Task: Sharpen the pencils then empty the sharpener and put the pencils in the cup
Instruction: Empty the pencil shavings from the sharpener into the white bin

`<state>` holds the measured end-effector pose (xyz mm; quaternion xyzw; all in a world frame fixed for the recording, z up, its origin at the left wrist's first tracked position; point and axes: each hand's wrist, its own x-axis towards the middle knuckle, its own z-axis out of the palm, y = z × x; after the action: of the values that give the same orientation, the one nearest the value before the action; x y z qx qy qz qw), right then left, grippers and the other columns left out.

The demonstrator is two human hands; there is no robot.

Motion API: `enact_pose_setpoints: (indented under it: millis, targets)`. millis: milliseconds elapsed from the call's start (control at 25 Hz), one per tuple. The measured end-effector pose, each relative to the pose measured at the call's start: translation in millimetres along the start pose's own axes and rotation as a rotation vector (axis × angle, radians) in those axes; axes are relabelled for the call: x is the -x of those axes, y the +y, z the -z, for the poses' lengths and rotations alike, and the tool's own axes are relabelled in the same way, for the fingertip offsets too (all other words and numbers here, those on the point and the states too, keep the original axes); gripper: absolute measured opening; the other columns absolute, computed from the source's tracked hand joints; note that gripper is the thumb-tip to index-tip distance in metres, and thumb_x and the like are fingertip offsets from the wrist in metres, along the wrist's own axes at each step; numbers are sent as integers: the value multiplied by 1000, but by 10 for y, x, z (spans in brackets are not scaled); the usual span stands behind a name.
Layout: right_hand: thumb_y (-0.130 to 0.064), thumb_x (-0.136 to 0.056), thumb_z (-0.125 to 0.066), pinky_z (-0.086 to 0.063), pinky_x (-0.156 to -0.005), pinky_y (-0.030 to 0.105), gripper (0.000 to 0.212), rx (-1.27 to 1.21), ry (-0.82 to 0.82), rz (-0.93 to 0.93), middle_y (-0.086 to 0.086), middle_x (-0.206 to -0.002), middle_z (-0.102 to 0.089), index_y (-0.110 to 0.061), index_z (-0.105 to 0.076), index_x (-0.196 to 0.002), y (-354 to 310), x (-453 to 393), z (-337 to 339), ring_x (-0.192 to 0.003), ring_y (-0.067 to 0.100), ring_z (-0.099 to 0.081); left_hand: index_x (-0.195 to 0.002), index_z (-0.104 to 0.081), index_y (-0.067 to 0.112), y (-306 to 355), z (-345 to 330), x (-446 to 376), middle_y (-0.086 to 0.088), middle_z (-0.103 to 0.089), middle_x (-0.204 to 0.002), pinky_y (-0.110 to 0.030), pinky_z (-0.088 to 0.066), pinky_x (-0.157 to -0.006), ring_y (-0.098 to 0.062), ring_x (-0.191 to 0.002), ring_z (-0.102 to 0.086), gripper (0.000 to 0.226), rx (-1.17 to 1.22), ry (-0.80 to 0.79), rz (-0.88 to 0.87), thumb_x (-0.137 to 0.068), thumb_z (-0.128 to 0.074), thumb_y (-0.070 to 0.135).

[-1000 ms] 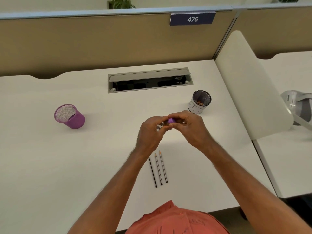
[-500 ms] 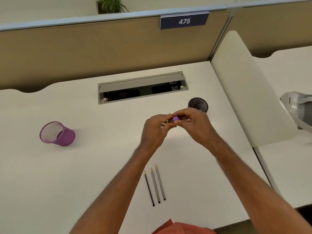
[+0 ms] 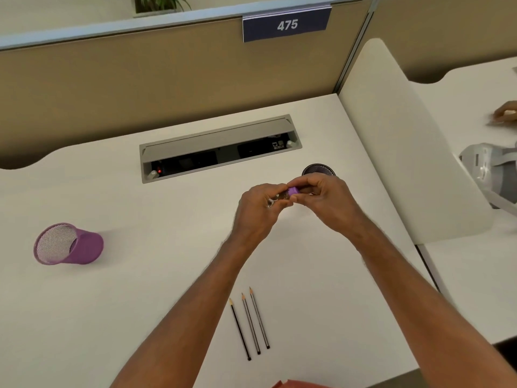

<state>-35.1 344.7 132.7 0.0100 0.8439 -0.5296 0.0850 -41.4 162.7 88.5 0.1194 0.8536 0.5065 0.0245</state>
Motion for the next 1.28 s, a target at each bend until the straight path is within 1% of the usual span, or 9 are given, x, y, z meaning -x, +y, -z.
enact_pose_setpoints:
  millis: [120,200,320,480,720,920,1080,1200,1280]
  targets:
    - [-15,-88,-80,-60,-90,23,27,55,48,-14,-8,-103,-77,-19,-76,-114,38,-49,34,-97,5,-73,-119,-74,29,7,-58,-101,17,-72,-99,-18,-51,-76,0,-89,-63,31,-8,-17,28,-88,-78,32]
    - [-12,-89,-79,-59,-91,22,28,80,61,-5,-5,-106,-75,-18,-75,-115,53,-81,82,-98,5,-72,-118,-74,29,41,-105,-181,18,-70,-98,-23,-55,-77,-2,-89,-63,32,-14,-18,28,-87,-78,36]
    - [-7,-89,-78,-59,-89,23,27,59,89,-18,-2,-109,-75,-18,-76,-113,71,-136,194,-98,7,-73,-116,-74,28,106,-188,-327,13,-72,-98,-33,-57,-77,-6,-87,-63,29,-35,-23,-15,-87,-78,35]
    - [-4,-90,-75,-59,-79,17,25,-36,114,-64,-6,-99,-79,-22,-77,-108,137,-216,369,-91,6,-76,-116,-75,29,172,-291,-529,9,-74,-98,-39,-57,-78,-11,-88,-63,26,-88,-52,-50,-90,-76,34]
    - [-9,-91,-76,-60,-82,19,25,15,182,-80,-5,-105,-77,-19,-75,-114,267,-330,427,-94,4,-74,-113,-75,28,152,-438,-715,9,-73,-97,-38,-58,-77,-11,-86,-63,23,-116,-73,-36,-89,-77,30]
    - [-6,-94,-72,-58,-87,25,24,-108,172,-146,-1,-110,-77,-19,-72,-115,395,-382,490,-100,10,-74,-111,-75,27,46,-470,-829,17,-67,-93,-34,-56,-76,-8,-84,-61,25,-136,-84,-2,-86,-79,26]
    - [-8,-96,-70,-57,-88,26,25,-149,177,-180,0,-113,-76,-18,-70,-119,477,-411,481,-102,12,-74,-112,-75,27,14,-535,-892,15,-68,-96,-28,-51,-76,-7,-85,-60,27,-158,-106,12,-86,-80,26]
    - [-10,-96,-70,-57,-85,23,26,-170,192,-189,-1,-115,-76,-19,-68,-121,540,-432,479,-104,12,-74,-111,-75,27,-6,-556,-918,18,-64,-95,-31,-52,-79,-9,-89,-60,25,-168,-117,33,-86,-80,27]
    - [-9,-95,-70,-57,-83,21,27,-159,216,-191,-3,-117,-74,-19,-68,-120,581,-446,475,-105,12,-73,-110,-75,27,-20,-557,-929,14,-68,-98,-36,-54,-83,-12,-92,-61,25,-176,-120,44,-86,-80,27]
